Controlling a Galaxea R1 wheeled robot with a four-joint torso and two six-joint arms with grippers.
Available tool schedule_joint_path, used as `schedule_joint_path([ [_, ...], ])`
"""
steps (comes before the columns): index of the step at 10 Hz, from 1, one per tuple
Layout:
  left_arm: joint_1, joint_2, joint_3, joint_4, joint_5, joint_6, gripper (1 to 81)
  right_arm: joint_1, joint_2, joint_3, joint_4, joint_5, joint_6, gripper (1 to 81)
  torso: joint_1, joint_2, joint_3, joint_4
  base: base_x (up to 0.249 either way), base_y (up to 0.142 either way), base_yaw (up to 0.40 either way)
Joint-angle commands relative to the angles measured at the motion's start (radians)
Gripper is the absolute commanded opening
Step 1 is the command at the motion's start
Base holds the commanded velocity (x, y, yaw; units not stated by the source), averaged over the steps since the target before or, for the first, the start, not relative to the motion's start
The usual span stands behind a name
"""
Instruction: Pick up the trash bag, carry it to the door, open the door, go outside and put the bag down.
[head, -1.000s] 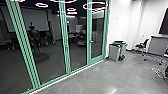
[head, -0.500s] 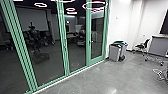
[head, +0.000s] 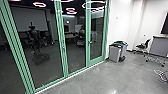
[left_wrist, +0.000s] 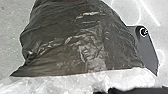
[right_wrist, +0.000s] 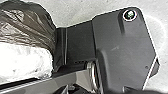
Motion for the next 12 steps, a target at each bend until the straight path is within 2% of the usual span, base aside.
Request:
schedule_joint_path([
  [1,-0.070,-0.001,-0.003,0.008,0.055,0.005,1.0,0.055,0.009,0.006,-0.010,-0.045,0.000,81.1,0.000,0.000,0.000,0.000,0.133,-0.067,0.000],
  [12,-0.073,0.000,-0.003,0.009,0.055,0.005,1.0,0.052,0.009,0.004,-0.009,-0.044,0.002,81.1,0.000,0.000,0.000,0.000,0.136,-0.067,0.000],
])
